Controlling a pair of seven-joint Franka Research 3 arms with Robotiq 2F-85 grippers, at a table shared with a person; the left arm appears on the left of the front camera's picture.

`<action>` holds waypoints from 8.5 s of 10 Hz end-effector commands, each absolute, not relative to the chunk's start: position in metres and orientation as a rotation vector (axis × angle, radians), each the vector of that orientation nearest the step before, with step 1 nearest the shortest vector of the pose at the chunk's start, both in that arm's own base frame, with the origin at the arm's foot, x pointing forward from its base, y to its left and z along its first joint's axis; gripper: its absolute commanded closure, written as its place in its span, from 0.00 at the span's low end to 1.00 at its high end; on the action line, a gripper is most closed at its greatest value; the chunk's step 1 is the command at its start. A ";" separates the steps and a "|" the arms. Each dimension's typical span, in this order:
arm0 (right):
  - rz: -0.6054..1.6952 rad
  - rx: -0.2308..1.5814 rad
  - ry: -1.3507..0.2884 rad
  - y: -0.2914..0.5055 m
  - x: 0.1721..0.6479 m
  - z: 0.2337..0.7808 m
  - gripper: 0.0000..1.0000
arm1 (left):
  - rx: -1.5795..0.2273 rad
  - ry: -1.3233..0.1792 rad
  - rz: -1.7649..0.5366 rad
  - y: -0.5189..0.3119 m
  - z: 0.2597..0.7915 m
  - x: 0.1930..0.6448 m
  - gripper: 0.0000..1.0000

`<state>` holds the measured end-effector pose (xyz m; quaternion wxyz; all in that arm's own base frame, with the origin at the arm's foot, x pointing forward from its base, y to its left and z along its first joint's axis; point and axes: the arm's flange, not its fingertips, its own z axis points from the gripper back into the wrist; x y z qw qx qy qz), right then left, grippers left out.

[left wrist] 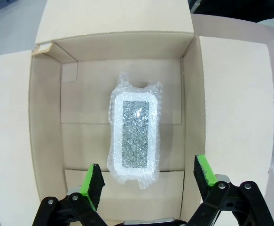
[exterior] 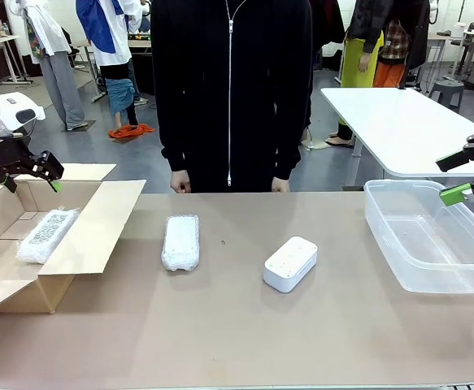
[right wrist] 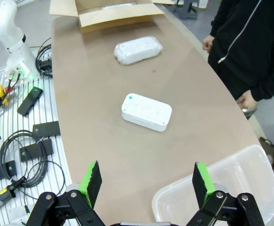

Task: Separate and place wrapped and unwrapped clocks.
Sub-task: Pick up the Digital clock indicated by the person.

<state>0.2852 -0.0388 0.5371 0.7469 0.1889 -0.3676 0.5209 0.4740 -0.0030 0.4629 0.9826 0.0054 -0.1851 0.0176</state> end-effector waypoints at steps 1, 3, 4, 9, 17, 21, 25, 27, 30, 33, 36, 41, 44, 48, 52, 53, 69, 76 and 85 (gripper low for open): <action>1.149 0.448 -0.824 -0.038 0.288 0.538 0.00 | 0.009 -0.368 0.036 -0.004 0.463 0.474 0.00; 1.149 0.448 -0.824 -0.038 0.288 0.538 0.00 | 0.011 -0.372 0.035 -0.003 0.463 0.474 0.00; 1.149 0.448 -0.824 -0.038 0.288 0.538 0.00 | 0.028 -0.437 -0.053 -0.011 0.478 0.463 0.00; 1.149 0.448 -0.824 -0.038 0.288 0.538 0.00 | -0.022 -0.476 -0.469 0.019 0.533 0.428 0.00; 1.149 0.448 -0.824 -0.038 0.288 0.538 0.00 | -0.445 -0.492 -1.237 0.082 0.548 0.444 0.00; 1.149 0.448 -0.824 -0.038 0.288 0.538 0.00 | -0.544 -0.520 -1.374 0.092 0.521 0.469 0.00; 1.149 0.448 -0.824 -0.038 0.288 0.538 0.00 | -0.625 -0.679 -1.382 0.091 0.512 0.478 0.00; 1.149 0.448 -0.824 -0.038 0.288 0.538 0.00 | -0.570 -0.590 -1.382 0.090 0.509 0.474 0.00; 1.149 0.448 -0.824 -0.038 0.288 0.538 0.00 | -0.570 -0.590 -1.382 0.090 0.509 0.474 0.00; 1.149 0.448 -0.824 -0.038 0.288 0.538 0.00 | -0.570 -0.590 -1.382 0.090 0.509 0.474 0.00; 1.149 0.448 -0.824 -0.038 0.288 0.538 0.00 | -0.570 -0.590 -1.382 0.090 0.509 0.474 0.00; 1.149 0.448 -0.824 -0.038 0.288 0.538 0.00 | -0.570 -0.590 -1.382 0.090 0.509 0.474 0.00; 1.149 0.448 -0.824 -0.038 0.288 0.538 0.00 | -0.570 -0.590 -1.382 0.090 0.509 0.474 0.00; 1.149 0.448 -0.824 -0.038 0.288 0.538 0.00 | -0.570 -0.590 -1.382 0.090 0.509 0.474 0.00; 1.149 0.448 -0.824 -0.038 0.288 0.538 0.00 | -0.570 -0.590 -1.382 0.090 0.509 0.474 0.00; 1.139 0.412 -0.804 -0.039 0.285 0.537 0.00 | -0.570 -0.590 -1.382 0.090 0.509 0.474 0.00; 1.914 0.075 -0.065 0.195 0.489 0.521 0.00 | -0.570 -0.590 -1.382 0.090 0.509 0.474 0.00; 1.977 0.278 -0.084 0.229 0.515 0.397 0.00 | -0.570 -0.590 -1.382 0.090 0.509 0.474 0.00; 2.110 0.344 -0.048 0.240 0.493 0.344 0.00 | -0.570 -0.590 -1.382 0.090 0.509 0.474 0.00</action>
